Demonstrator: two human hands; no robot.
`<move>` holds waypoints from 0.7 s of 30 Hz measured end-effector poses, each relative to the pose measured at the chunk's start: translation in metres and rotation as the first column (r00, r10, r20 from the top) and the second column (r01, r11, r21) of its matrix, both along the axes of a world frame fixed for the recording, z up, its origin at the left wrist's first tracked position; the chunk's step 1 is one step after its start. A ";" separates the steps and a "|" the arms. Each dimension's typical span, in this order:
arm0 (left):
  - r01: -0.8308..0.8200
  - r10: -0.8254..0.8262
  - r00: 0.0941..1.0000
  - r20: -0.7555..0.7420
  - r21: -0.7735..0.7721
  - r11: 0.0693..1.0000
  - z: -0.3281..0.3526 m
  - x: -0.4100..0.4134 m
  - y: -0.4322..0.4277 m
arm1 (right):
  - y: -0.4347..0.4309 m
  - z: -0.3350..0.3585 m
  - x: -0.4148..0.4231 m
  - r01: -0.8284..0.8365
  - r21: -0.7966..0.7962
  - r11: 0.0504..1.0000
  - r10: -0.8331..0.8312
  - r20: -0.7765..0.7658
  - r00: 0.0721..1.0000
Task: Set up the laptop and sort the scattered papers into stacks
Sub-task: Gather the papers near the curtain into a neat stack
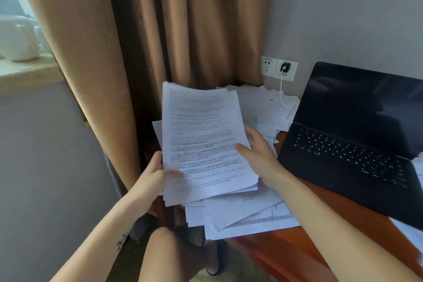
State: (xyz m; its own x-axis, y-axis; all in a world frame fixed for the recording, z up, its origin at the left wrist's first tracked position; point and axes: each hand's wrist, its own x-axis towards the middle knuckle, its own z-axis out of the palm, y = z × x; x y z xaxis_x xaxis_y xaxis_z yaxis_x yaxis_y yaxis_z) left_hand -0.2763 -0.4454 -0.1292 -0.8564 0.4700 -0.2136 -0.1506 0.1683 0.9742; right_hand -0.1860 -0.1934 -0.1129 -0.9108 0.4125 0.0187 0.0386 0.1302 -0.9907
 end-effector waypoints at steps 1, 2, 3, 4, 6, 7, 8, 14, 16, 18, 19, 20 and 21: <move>0.000 0.000 0.999 0.033 -0.006 1.000 0.001 -0.002 0.001 | 0.002 0.000 0.000 -0.017 0.003 1.000 0.017 -0.011 1.000; -0.008 0.008 0.998 0.058 -0.004 1.000 0.001 -0.004 0.003 | 0.003 0.000 0.001 -0.058 0.010 0.998 0.058 -0.012 0.998; -0.018 0.018 0.997 0.073 0.000 1.000 0.002 -0.006 0.005 | 0.005 0.002 0.002 -0.111 0.018 0.994 0.111 -0.003 0.994; -0.029 0.028 0.997 0.077 0.003 1.000 0.001 -0.008 0.006 | 0.006 0.002 0.004 -0.162 0.024 0.987 0.162 0.007 0.987; -0.063 0.063 0.997 0.051 -0.002 0.998 -0.001 -0.009 0.007 | 0.010 0.001 0.005 -0.198 0.030 0.980 0.197 0.047 0.979; -0.093 0.094 0.995 0.021 -0.019 0.995 -0.002 -0.009 0.005 | 0.012 -0.001 0.005 -0.177 0.029 0.984 0.175 0.076 0.982; -0.128 0.128 0.992 -0.020 -0.037 0.991 -0.003 -0.010 0.002 | 0.013 -0.003 0.004 -0.132 0.052 0.990 0.126 0.109 0.986; -0.311 0.301 0.942 -0.145 -0.048 0.949 -0.007 -0.016 -0.022 | 0.037 -0.015 0.001 -0.095 0.719 0.688 -0.215 0.327 0.920; -0.346 0.339 0.932 -0.126 -0.042 0.937 -0.007 -0.016 -0.026 | 0.033 -0.008 0.000 -0.238 0.802 0.548 -0.258 0.433 0.864; -0.372 0.367 0.925 -0.103 -0.040 0.927 -0.008 -0.016 -0.029 | 0.029 -0.004 -0.005 -0.275 0.796 0.540 -0.267 0.471 0.841; -0.379 0.374 0.922 -0.096 -0.038 0.925 -0.009 -0.016 -0.030 | 0.030 -0.003 -0.007 -0.275 0.779 0.564 -0.265 0.486 0.833; -0.381 0.376 0.922 -0.095 -0.039 0.924 -0.009 -0.015 -0.030 | 0.031 -0.002 -0.010 -0.277 0.756 0.594 -0.263 0.507 0.821; -0.382 0.377 0.921 -0.099 -0.043 0.923 -0.009 -0.014 -0.030 | 0.033 -0.001 -0.012 -0.278 0.732 0.622 -0.258 0.527 0.810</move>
State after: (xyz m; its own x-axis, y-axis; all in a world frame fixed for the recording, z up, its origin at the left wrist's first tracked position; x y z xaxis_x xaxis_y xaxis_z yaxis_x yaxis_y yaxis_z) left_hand -0.2908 -0.4755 -0.1384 -0.9845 0.0946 -0.1480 -0.1300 0.1743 0.9761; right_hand -0.1980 -0.1602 -0.1135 -0.8619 0.4776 -0.1702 0.5069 0.8035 -0.3121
